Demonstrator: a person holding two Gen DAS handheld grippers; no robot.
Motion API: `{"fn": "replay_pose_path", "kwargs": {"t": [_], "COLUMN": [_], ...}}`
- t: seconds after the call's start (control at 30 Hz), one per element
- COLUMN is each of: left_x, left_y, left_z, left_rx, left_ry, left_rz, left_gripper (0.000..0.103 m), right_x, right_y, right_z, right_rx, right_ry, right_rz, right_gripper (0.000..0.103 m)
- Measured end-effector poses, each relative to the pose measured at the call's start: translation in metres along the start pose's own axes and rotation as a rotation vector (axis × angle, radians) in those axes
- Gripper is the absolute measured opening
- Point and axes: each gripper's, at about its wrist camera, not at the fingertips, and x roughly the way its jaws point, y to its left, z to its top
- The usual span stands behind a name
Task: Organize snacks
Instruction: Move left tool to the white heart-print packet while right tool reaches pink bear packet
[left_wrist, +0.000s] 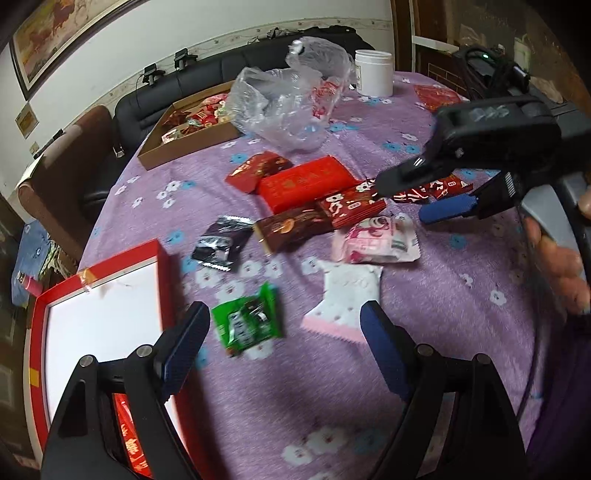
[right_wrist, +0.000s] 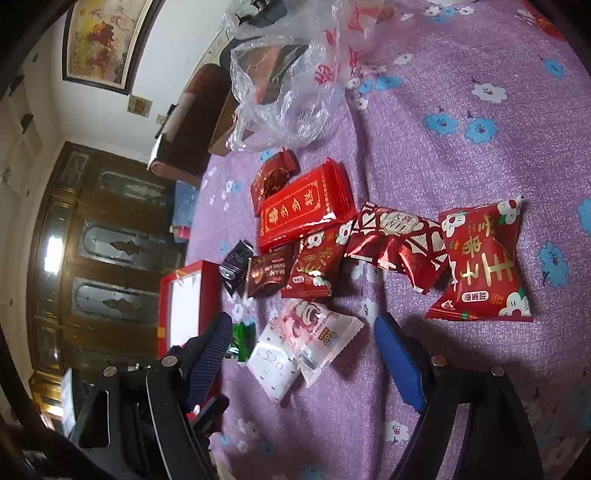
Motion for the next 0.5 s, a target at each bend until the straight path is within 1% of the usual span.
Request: {"fn": "replay_pose_path", "kwargs": {"t": [0.07,0.1,0.13,0.2,0.27,0.33,0.4,0.43,0.5], "left_x": [0.001,0.001,0.001,0.002,0.006,0.011,0.012,0.012,0.015], "left_y": [-0.007,-0.009,-0.011,-0.013,-0.015,-0.016,-0.016,-0.016,-0.016], "left_z": [0.001,0.0,-0.002,-0.004,-0.007,-0.009,-0.009,-0.008,-0.006], "left_rx": [0.021,0.036,0.047,0.064,0.071,0.071,0.067,0.063,0.055], "left_ry": [-0.006,-0.01,-0.015,-0.019,-0.004,0.013,0.014,0.011,0.014], "left_rz": [0.031,0.044,0.055,0.064,0.051,0.023,-0.005,-0.023,-0.062], "left_gripper": [0.084,0.084,0.084,0.084,0.084,0.084,0.084,0.084,0.084], "right_x": [0.002,0.003,0.003,0.004,0.008,0.011,0.015,0.018,0.024], "right_y": [0.006,0.011,0.016,0.022,0.027,0.033,0.037,0.04,0.043], "right_z": [-0.003,-0.006,-0.009,-0.016,-0.021,-0.023,-0.024,-0.025,-0.026], "right_rx": [-0.029,-0.067,-0.096,-0.134,-0.171,-0.195,-0.224,-0.237,-0.259], "right_ry": [-0.04,-0.058,-0.067,-0.083,-0.093,-0.099,-0.107,-0.107,-0.1], "right_rz": [-0.154,-0.215,-0.252,-0.264,-0.279,-0.276,-0.267,-0.267,-0.275], "right_gripper": [0.082,0.082,0.082,0.082,0.081,0.077,0.068,0.067,0.059]}}
